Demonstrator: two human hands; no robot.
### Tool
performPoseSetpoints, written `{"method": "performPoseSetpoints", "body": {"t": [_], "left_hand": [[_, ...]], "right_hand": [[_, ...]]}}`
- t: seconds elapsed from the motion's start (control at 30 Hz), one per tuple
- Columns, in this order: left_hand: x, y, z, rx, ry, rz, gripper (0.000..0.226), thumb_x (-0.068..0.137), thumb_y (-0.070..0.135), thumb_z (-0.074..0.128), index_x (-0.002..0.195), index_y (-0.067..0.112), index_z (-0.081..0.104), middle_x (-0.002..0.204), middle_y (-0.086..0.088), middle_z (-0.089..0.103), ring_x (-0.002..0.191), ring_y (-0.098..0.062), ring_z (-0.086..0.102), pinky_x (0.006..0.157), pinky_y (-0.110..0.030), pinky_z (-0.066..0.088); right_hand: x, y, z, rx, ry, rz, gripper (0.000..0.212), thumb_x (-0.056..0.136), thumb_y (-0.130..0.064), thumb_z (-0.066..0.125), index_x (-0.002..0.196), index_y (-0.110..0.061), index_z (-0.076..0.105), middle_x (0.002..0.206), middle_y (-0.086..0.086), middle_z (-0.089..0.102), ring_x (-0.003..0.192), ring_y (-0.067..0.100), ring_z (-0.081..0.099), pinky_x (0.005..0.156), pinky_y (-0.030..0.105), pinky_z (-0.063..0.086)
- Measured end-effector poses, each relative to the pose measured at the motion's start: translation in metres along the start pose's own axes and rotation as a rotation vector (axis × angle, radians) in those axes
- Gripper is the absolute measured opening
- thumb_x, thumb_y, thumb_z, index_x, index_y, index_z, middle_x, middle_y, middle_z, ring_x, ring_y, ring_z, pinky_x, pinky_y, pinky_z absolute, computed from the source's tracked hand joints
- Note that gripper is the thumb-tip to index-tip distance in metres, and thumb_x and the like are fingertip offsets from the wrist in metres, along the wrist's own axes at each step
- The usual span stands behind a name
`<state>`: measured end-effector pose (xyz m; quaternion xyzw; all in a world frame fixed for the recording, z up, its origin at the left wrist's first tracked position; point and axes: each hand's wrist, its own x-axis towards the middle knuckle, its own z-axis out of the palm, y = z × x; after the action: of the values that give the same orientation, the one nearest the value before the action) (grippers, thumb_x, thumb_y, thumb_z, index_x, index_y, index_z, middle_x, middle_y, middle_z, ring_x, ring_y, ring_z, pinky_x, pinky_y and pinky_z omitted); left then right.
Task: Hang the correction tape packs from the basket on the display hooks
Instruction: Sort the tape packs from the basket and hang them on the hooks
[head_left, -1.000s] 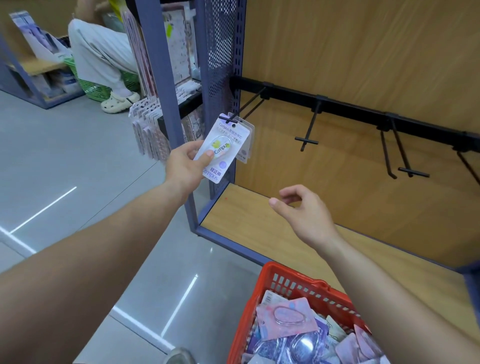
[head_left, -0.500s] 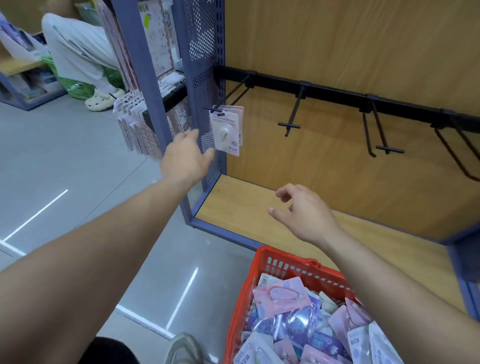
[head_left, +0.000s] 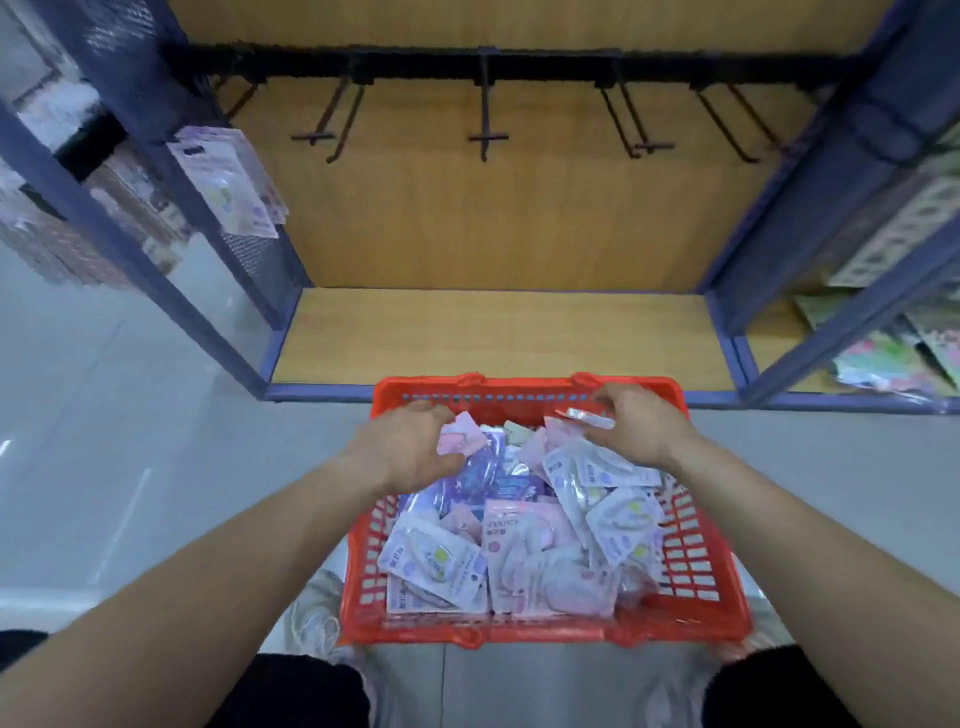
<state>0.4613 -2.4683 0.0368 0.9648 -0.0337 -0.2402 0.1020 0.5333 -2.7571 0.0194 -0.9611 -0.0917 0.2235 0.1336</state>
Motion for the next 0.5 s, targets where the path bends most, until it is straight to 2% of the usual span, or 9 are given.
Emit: {"method": "performPoseSetpoints", "body": {"t": [0.1,0.2,0.37,0.43,0.5], "left_hand": [[0.021,0.042,0.04,-0.07,-0.062,0.039,0.066,0.093,0.052,0.062,0.149,0.021,0.044,0.148,-0.003,0.05,0.134,-0.024,0.05,0.105,-0.036,0.044],[0.046,0.077,0.069,-0.186,-0.075,0.038,0.073,0.092,0.054,0.064,0.152,0.02,0.041,0.153,-0.002,0.048,0.136,-0.024,0.05,0.107,-0.039,0.045],[0.086,0.117,0.103,-0.465,-0.047,-0.019,0.076,0.093,0.05,0.068,0.153,0.015,0.038,0.157,-0.004,0.045,0.138,-0.024,0.049,0.11,-0.037,0.042],[0.098,0.124,0.113,-0.548,-0.021,-0.055,0.076,0.09,0.051,0.071,0.15,0.014,0.042,0.154,-0.005,0.047,0.138,-0.023,0.048,0.11,-0.037,0.042],[0.107,0.127,0.118,-0.583,-0.01,-0.088,0.071,0.087,0.052,0.073,0.144,0.015,0.049,0.146,-0.003,0.055,0.132,-0.023,0.053,0.105,-0.038,0.045]], "right_hand": [[-0.016,0.052,0.021,0.138,0.008,0.101,0.049,0.09,-0.039,0.071,0.131,-0.015,0.057,0.125,0.008,0.061,0.115,0.03,0.059,0.092,0.036,0.045],[-0.026,0.08,0.043,0.201,-0.009,0.142,0.058,0.096,-0.033,0.064,0.148,-0.015,0.046,0.143,0.011,0.056,0.128,0.03,0.055,0.101,0.035,0.044],[-0.021,0.079,0.068,0.213,-0.008,0.051,0.07,0.1,-0.025,0.057,0.161,-0.019,0.024,0.162,0.01,0.034,0.149,0.025,0.032,0.116,0.033,0.03],[-0.016,0.078,0.077,0.213,-0.027,0.043,0.071,0.1,-0.027,0.057,0.161,-0.015,0.022,0.165,0.011,0.027,0.152,0.025,0.027,0.119,0.034,0.029],[-0.012,0.081,0.085,0.252,-0.047,0.062,0.074,0.099,-0.03,0.061,0.16,-0.014,0.024,0.163,0.013,0.028,0.151,0.027,0.029,0.117,0.036,0.033]]}}
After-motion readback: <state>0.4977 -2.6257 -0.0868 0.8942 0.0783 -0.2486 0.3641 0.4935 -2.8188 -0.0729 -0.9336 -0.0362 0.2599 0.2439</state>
